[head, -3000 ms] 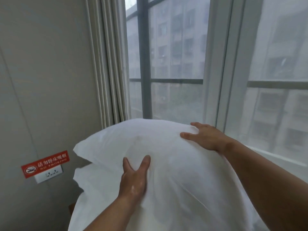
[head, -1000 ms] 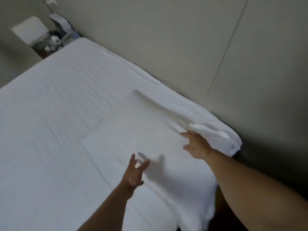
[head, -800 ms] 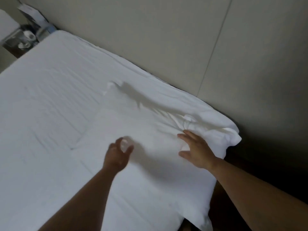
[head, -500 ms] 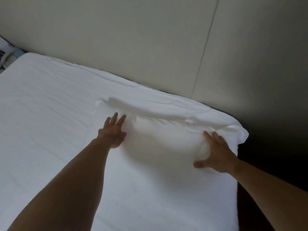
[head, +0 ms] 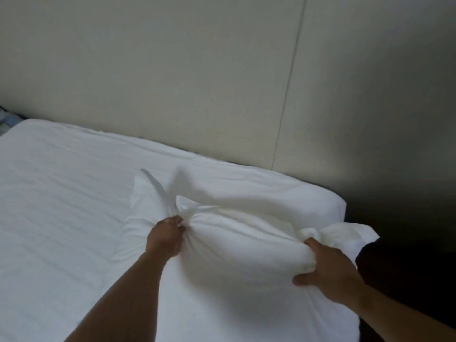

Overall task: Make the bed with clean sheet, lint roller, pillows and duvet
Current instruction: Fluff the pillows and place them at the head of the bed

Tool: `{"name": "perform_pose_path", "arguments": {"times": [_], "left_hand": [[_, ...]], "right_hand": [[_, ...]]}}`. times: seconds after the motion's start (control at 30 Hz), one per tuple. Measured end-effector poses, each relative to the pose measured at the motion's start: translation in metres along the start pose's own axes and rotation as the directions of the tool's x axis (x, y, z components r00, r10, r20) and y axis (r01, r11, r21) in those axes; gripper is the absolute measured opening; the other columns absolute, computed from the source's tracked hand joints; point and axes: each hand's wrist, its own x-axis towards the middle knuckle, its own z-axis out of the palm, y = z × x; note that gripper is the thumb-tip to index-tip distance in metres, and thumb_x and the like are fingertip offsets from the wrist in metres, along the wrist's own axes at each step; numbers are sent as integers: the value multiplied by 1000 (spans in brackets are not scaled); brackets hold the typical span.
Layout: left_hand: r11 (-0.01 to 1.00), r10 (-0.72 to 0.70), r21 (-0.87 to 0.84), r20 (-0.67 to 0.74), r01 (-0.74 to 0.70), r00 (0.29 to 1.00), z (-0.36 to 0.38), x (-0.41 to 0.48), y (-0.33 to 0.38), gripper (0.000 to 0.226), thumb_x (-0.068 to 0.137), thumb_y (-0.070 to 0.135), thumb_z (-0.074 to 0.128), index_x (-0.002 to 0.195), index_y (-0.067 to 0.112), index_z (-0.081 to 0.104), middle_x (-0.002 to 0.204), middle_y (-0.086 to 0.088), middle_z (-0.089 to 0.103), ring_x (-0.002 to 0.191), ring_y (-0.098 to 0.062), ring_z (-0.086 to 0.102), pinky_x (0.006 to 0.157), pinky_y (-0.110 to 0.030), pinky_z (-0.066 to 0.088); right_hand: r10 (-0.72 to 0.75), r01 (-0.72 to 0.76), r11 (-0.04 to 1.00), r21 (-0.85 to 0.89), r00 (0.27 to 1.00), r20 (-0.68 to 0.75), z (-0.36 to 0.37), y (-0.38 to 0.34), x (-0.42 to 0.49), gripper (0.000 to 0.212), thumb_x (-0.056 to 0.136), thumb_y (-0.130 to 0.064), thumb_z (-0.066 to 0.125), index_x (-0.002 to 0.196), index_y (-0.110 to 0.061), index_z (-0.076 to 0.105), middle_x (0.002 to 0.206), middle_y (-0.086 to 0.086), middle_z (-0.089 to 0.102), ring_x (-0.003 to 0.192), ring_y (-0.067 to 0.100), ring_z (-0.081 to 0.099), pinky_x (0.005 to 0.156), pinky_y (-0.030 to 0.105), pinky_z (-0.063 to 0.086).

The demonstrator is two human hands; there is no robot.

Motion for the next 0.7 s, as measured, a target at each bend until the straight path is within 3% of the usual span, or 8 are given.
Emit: {"name": "perform_pose_path", "arguments": {"times": [0.17, 0.33, 0.5, 0.6, 0.7], "left_hand": [[983, 183, 10, -121, -183, 976, -82, 17, 22, 7, 90, 21, 68, 90, 15, 73, 92, -12, 73, 90, -36, 69, 69, -31, 45], [967, 249, 18, -243, -252, 938, -136, 57, 60, 7, 89, 16, 69, 91, 11, 73, 92, -12, 73, 88, -37, 67, 69, -28, 38], [980, 190, 2, -336, -201, 923, -145, 122, 83, 13, 91, 20, 66, 101, 14, 71, 98, -12, 69, 93, -37, 63, 76, -35, 46], [992, 123, 67, -233, -110, 965, -128, 157, 101, 29, 94, 20, 60, 122, 22, 64, 117, -10, 61, 108, -33, 57, 87, -37, 47], [982, 61, 181, -18, -56, 998, -121, 184, 120, 74, 90, 16, 64, 152, 35, 28, 153, -4, 27, 128, -30, 45, 100, -40, 46]], "right_hand": [[-48, 59, 994, 94, 993, -109, -39, -12, -21, 68, 51, -69, 76, 105, -41, 44, 91, -16, 61, 94, 14, 62, 84, 41, 52], [-47, 59, 997, 44, 971, -235, -110, -35, 4, 59, 67, -55, 84, 108, -40, 44, 94, -14, 61, 96, 18, 60, 84, 36, 51], [-89, 86, 996, -23, 932, -352, -148, -46, 71, 64, 68, -58, 81, 117, -37, 44, 101, -7, 66, 98, 22, 61, 86, 42, 54], [-16, -25, 987, -158, 968, -252, -160, -44, 107, 84, 73, -67, 71, 138, -33, 30, 129, 4, 52, 119, 29, 50, 93, 50, 50], [-22, -85, 915, -393, 966, -259, -180, -42, 127, 88, 71, -75, 67, 140, -31, 33, 141, 7, 32, 130, 31, 36, 95, 52, 45]]}}
